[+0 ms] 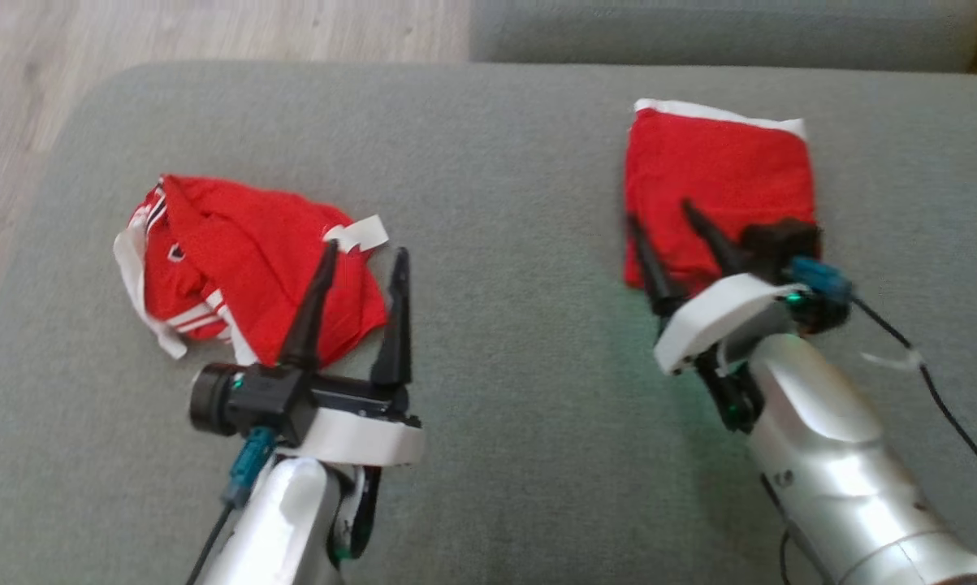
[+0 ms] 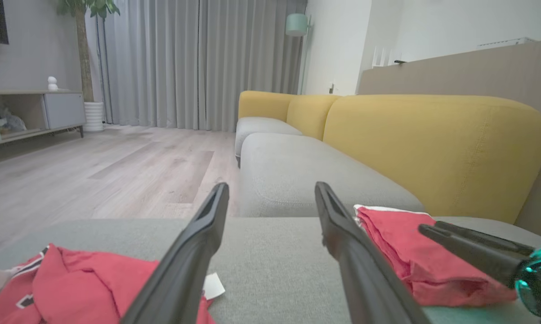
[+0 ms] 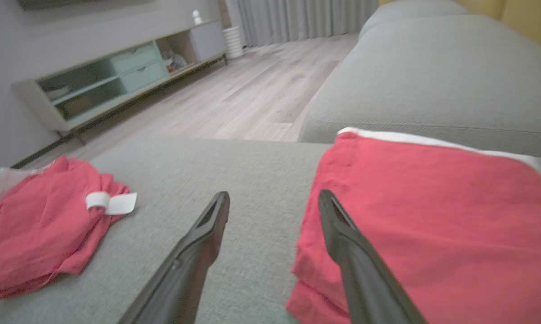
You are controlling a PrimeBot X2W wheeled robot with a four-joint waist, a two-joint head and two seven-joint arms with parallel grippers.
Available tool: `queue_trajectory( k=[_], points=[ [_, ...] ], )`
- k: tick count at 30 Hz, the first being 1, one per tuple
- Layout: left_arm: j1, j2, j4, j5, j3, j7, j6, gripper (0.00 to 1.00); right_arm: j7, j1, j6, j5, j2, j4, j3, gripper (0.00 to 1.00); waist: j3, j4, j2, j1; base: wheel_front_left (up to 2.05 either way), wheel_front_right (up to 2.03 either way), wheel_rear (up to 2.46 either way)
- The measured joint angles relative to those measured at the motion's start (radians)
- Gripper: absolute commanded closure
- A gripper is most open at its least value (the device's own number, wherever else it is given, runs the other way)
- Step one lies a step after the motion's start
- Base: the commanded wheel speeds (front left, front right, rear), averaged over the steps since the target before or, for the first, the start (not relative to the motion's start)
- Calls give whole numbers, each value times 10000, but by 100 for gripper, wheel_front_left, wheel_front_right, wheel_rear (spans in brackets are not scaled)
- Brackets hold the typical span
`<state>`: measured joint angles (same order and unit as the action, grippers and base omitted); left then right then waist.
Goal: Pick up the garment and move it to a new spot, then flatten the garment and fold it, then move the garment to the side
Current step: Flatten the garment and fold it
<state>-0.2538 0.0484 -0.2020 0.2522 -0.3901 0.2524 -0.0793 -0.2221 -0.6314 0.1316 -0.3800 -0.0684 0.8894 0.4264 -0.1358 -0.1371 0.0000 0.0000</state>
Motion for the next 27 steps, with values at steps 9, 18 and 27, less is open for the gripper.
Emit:
queue_trajectory(
  k=[9, 18, 27],
  points=[
    [472, 36, 58, -84, 642, -2, -44, 0, -286, 1526, 0, 1998, -42, -2656, -3501, 0, 415, 743, 0, 0, 0, 0, 0],
    [857, 31, 107, -161, 1216, 0, 174, 0, -290, 4265, 0, 2895, 113, -4817, -5062, 0, 586, 1257, 0, -1, 0, 0, 0],
    [1173, 6, 92, -330, 1302, -2, 451, 0, -290, 4684, 0, 2596, 159, -5300, -5120, 0, 391, 1194, 0, 0, 0, 0, 0]
  ],
)
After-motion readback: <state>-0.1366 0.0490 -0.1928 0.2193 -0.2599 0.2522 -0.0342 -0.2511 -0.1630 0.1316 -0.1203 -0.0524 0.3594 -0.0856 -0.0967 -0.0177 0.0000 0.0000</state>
